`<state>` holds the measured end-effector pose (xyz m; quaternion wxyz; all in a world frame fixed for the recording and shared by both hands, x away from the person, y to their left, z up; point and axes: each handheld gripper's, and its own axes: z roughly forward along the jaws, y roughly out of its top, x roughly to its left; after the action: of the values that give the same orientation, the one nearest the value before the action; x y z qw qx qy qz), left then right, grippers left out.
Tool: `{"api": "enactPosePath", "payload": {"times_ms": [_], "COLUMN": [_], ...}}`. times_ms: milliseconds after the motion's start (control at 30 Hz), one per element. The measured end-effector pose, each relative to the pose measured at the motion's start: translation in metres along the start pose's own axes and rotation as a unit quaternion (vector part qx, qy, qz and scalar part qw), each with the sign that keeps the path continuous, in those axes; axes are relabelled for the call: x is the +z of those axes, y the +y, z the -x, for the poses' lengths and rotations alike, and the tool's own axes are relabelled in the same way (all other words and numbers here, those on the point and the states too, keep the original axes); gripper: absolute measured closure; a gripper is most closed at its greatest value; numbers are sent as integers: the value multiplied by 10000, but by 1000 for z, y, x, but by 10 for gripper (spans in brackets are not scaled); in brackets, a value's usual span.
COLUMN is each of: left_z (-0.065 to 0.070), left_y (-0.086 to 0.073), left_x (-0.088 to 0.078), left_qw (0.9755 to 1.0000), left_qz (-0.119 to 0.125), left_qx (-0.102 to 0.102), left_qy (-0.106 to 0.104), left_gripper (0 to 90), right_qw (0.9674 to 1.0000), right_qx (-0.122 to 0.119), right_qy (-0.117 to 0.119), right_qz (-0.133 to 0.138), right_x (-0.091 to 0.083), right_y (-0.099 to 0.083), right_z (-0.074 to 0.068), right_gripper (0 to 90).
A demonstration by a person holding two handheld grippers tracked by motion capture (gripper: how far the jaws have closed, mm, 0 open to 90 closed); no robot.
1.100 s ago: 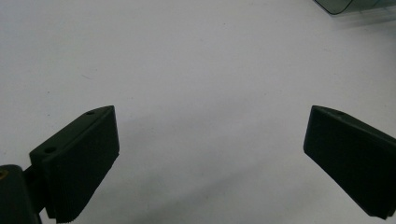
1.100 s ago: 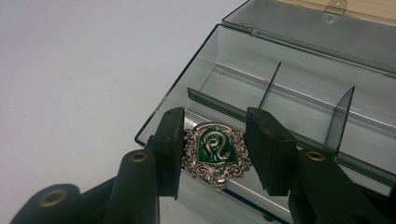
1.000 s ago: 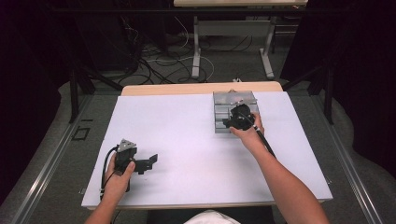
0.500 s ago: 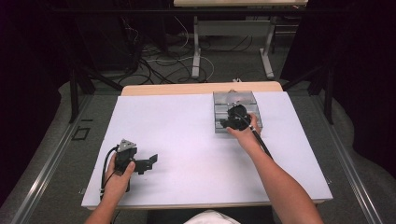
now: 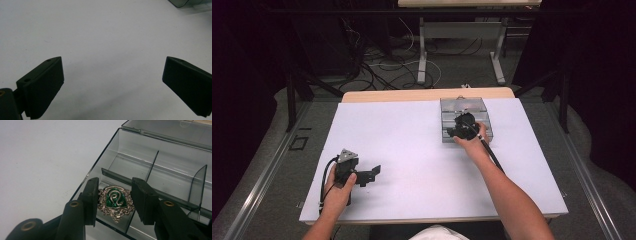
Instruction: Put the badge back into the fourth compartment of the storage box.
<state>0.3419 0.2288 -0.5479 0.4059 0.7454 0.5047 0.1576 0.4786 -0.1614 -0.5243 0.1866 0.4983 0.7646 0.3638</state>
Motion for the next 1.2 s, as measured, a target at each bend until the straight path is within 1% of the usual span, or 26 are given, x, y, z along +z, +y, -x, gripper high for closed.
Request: {"api": "enactPosePath", "payload": {"times_ms": [33,133,267,500,567,667,700,733,800,1000,1200], "left_z": [0,0,0,0,0,0,0,0,0,0,0], "left_y": [0,0,0,0,0,0,0,0,0,0,0], "left_x": [0,0,0,0,0,0,0,0,0,0,0], "left_qw": [10000,10000,10000,10000,10000,10000,10000,10000,10000,10000,10000], "left_qz": [2,2,2,3,5,3,3,4,4,1,0], "left_qx": [4,2,6,6,6,6,5,8,6,7,4], "left_qy": [2,4,4,0,2,0,-1,0,0,-1,-5], "left_gripper": [38,38,38,38,38,38,38,38,38,38,38], "right_qw": [10000,10000,10000,10000,9999,9999,9998,9999,9999,9999,9999], "right_qx": [41,37,94,96,159,143,186,138,168,133,146], "right_qy": [-1,12,-2,-9,-2,9,11,17,25,2,3], "right_qz": [8,24,6,24,7,-5,-40,-6,-17,-16,-34], "right_x": [1,2,5,7,7,8,8,9,9,9,10], "right_y": [0,-1,-1,-2,-2,-3,-3,-3,-3,-3,-3], "right_z": [0,0,0,1,0,0,0,0,-1,0,0], "right_gripper": [582,582,582,582,582,581,581,581,581,581,581]}}
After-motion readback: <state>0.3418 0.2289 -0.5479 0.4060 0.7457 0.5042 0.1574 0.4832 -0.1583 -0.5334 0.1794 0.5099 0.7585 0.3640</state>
